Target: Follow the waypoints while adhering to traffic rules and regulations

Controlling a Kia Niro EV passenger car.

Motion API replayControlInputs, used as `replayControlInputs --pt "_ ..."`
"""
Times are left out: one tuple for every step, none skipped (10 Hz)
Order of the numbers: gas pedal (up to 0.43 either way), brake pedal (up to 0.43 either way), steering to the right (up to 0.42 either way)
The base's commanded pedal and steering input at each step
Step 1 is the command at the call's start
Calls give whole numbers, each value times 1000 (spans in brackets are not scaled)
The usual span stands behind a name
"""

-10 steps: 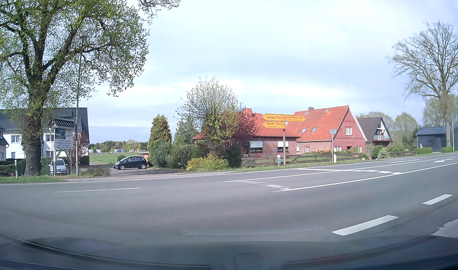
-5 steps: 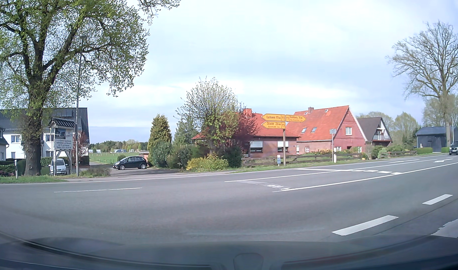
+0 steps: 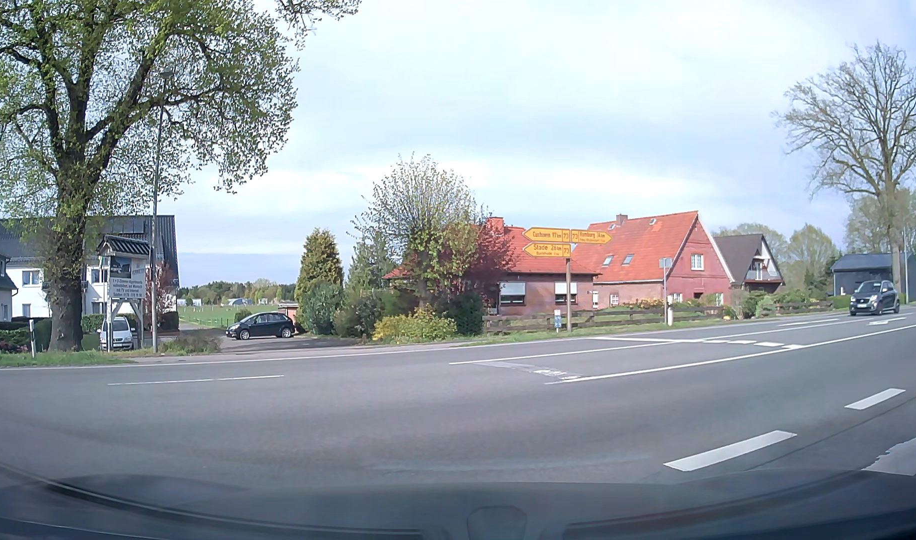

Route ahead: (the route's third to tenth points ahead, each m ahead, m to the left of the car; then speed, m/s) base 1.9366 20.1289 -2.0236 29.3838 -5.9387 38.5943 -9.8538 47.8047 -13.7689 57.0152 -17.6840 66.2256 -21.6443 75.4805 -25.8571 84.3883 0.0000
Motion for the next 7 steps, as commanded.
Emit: replayControlInputs --pt "0 189 -476" --pt "0 189 -476" --pt "0 189 -476" --pt "0 195 -476" --pt "0 189 -476" --pt "0 189 -478" --pt "0 189 -479"
